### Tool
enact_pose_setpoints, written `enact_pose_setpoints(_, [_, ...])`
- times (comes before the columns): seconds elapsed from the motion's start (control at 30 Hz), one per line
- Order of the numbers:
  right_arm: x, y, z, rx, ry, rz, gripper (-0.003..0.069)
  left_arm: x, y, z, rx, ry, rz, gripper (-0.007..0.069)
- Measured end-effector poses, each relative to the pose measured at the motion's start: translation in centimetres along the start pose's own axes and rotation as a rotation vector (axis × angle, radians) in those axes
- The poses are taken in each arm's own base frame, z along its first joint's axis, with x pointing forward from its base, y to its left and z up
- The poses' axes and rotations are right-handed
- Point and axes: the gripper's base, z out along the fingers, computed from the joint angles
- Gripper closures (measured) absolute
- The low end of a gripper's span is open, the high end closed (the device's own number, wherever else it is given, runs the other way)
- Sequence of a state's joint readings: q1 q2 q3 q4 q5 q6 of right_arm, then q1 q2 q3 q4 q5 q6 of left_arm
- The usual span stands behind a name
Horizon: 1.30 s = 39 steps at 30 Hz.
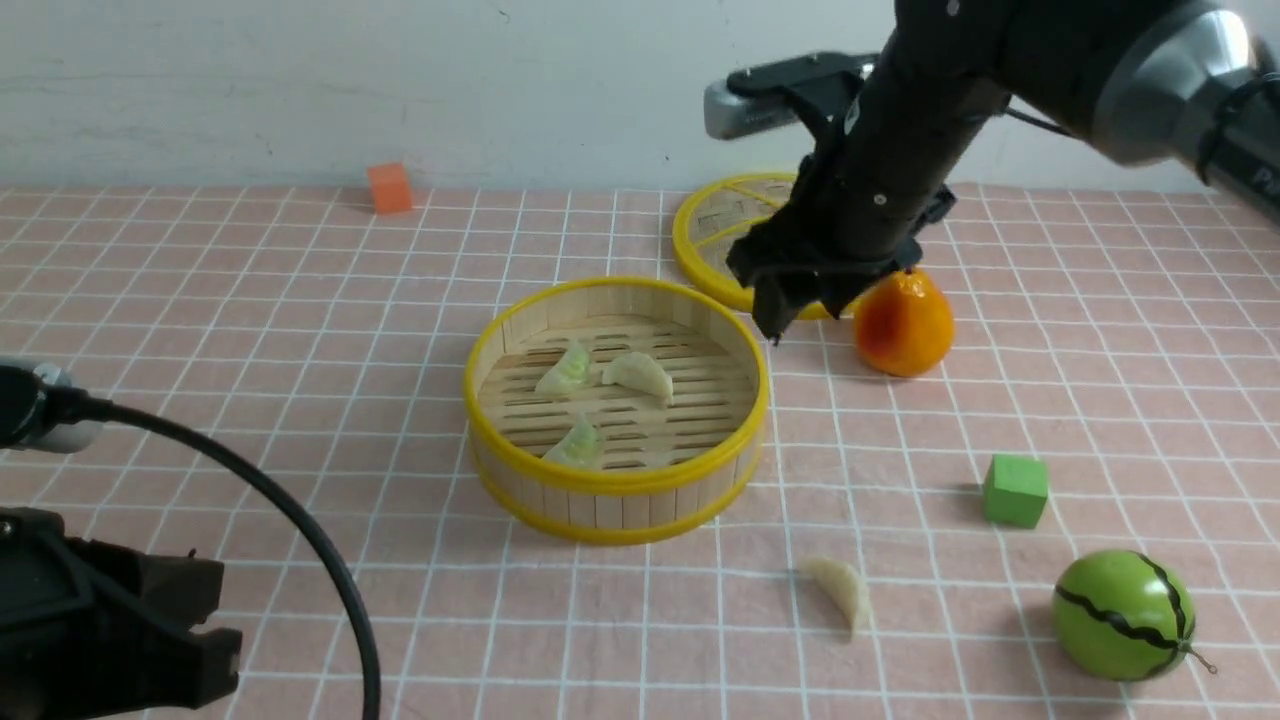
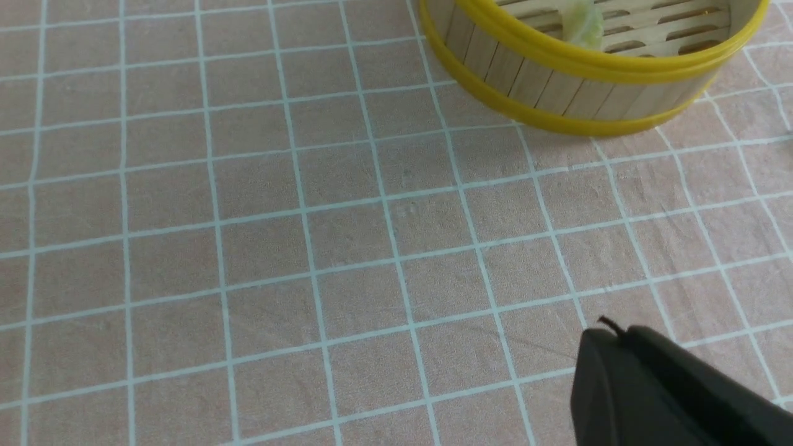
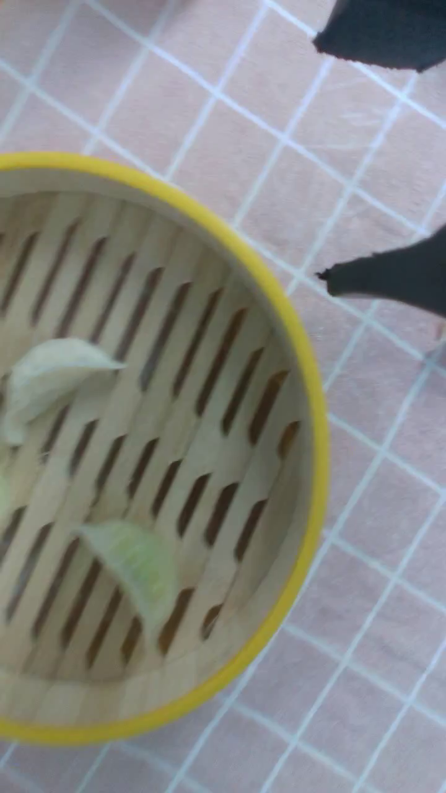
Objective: Put the dumplings into the steamer on the table with the pink tablecloth.
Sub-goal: 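Reach for and grasp a dumpling lying on the table beside the steamer, then place the dumpling in the bamboo steamer basket with the right gripper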
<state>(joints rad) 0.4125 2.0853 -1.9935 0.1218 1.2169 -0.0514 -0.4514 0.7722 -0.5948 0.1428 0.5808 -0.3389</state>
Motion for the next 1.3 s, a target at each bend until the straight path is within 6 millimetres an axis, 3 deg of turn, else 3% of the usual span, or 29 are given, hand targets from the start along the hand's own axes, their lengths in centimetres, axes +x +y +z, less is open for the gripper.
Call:
enact_pose_setpoints(0.03, [0.2,0.0,0.2,0.001,0.012,0.001,0.0235,0.0,0.0,0.0,0.000,0.000,0.000,0.0628])
enact_pose_setpoints(0.07, [1.9,-0.3,2.5,0.003,0.113,0.017,0.0244,0.0,0.0,0.0,0.001,0.000,-0.002,0.0627])
enact_pose_setpoints(0.17, [3.7,-0.3,4.6,-0.004,0.211,0.028,0.0248,0.0,0.0,0.0,0.002,0.001,-0.003,0.0627])
enact_pose_setpoints(0.2, [5.3,-0.3,6.1,-0.016,0.284,0.042,0.0248,0.0,0.0,0.0,0.003,0.000,-0.004,0.0627])
enact_pose_setpoints(0.37, [7.9,0.1,9.0,-0.072,0.327,0.076,0.0280,-0.2,-0.1,0.0,0.012,-0.024,-0.005,0.0623])
enact_pose_setpoints(0.4, [7.9,0.1,9.0,-0.073,0.327,0.075,0.0280,-0.2,-0.1,0.0,0.012,-0.024,-0.005,0.0622])
enact_pose_setpoints(0.6, [8.7,0.1,10.0,-0.076,0.290,0.064,0.0458,-0.2,-0.1,0.0,0.013,-0.026,-0.006,0.0622])
enact_pose_setpoints(0.7, [8.7,0.0,9.9,-0.075,0.286,0.042,0.0462,-0.2,-0.1,0.0,0.013,-0.026,-0.006,0.0621])
enact_pose_setpoints(0.8, [8.4,0.0,9.6,-0.072,0.287,0.023,0.0462,-0.2,-0.1,0.0,0.013,-0.026,-0.006,0.0617])
enact_pose_setpoints(0.9, [7.5,0.3,8.0,-0.078,0.290,-0.008,0.0462,-0.2,-0.1,0.0,0.013,-0.026,-0.006,0.0613])
enact_pose_setpoints(0.97, [5.9,1.3,4.8,-0.094,0.234,-0.064,0.0462,-0.2,-0.1,0.0,0.013,-0.026,-0.006,0.0610])
enact_pose_setpoints(1.0, [5.8,1.4,4.5,-0.096,0.227,-0.070,0.0462,-0.2,-0.1,0.0,0.013,-0.026,-0.006,0.0609])
enact_pose_setpoints(1.07, [3.6,3.1,0.3,-0.128,0.081,-0.166,0.0462,-0.2,-0.1,0.0,0.013,-0.026,-0.006,0.0609])
enact_pose_setpoints(1.13, [1.7,4.6,-2.5,-0.148,-0.074,-0.262,0.0462,-0.2,-0.1,0.0,0.013,-0.026,-0.006,0.0608])
enact_pose_setpoints(1.2, [0.5,5.7,-3.7,-0.149,-0.203,-0.334,0.0462,-0.2,-0.1,0.0,0.013,-0.026,-0.006,0.0608])
enact_pose_setpoints(1.3, [-0.7,6.4,-3.4,-0.134,-0.313,-0.392,0.0462,-0.2,-0.1,0.0,0.013,-0.026,-0.006,0.0606])
